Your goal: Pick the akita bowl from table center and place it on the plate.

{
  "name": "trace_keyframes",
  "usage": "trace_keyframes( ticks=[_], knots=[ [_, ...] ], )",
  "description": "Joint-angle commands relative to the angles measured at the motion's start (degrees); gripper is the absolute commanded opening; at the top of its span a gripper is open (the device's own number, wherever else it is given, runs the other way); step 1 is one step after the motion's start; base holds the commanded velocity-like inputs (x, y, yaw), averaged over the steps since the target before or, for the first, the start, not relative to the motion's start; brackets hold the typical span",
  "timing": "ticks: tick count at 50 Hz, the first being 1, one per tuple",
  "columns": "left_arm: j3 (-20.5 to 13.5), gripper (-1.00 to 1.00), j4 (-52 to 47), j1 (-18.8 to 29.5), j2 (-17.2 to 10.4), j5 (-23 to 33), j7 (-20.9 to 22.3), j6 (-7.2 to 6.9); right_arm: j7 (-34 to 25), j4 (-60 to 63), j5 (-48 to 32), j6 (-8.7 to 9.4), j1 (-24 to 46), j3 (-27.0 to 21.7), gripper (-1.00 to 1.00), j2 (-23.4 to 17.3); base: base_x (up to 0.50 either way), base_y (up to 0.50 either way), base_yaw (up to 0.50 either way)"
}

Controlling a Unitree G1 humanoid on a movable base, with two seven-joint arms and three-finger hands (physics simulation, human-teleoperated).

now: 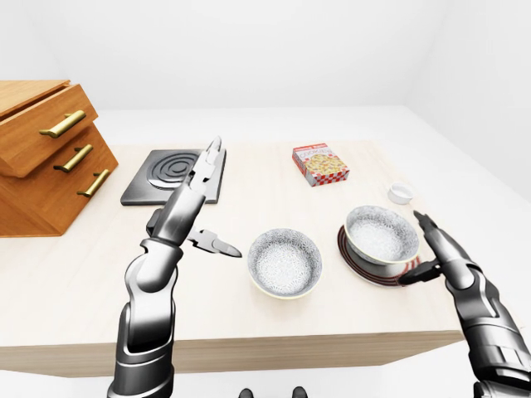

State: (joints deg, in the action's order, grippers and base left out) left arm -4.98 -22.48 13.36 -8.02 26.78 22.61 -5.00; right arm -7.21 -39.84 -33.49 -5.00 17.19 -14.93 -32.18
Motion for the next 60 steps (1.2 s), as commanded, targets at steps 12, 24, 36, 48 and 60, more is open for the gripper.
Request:
trace_keyframes(
  ticks=[12,24,36,48,60],
  knots=[
    [-0.86,1.0,-0.26,-1.56,-0.2,-1.14,-0.32,0.0,-9.36,25.42,-0.15,0.0,-12.98,-8.04,1.0,5.44,0.0,0.0,0.0],
    [-1.21,1.0,-2.49,-3.34,0.52,-2.28,-0.64,0.0,-19.4,52.57,8.84,6.95,-18.15,-14.73,1.0,15.56,0.0,0.0,0.0],
    [-1.03,1.0,-3.58,-4.39,1.59,-4.85,-2.99,0.0,-17.26,65.11,17.06,10.0,-18.52,-10.62,1.0,21.84,0.0,0.0,0.0],
    [-0.87,1.0,-2.53,-3.79,1.63,-7.63,-5.31,0.0,-12.79,66.17,24.31,10.0,-17.6,-9.01,1.0,22.45,0.0,0.0,0.0],
    [-1.11,1.0,-3.11,-2.96,1.05,-8.06,-5.51,0.0,-12.64,68.18,27.62,10.0,-17.9,-9.69,1.0,22.11,0.0,0.0,0.0]
  ],
)
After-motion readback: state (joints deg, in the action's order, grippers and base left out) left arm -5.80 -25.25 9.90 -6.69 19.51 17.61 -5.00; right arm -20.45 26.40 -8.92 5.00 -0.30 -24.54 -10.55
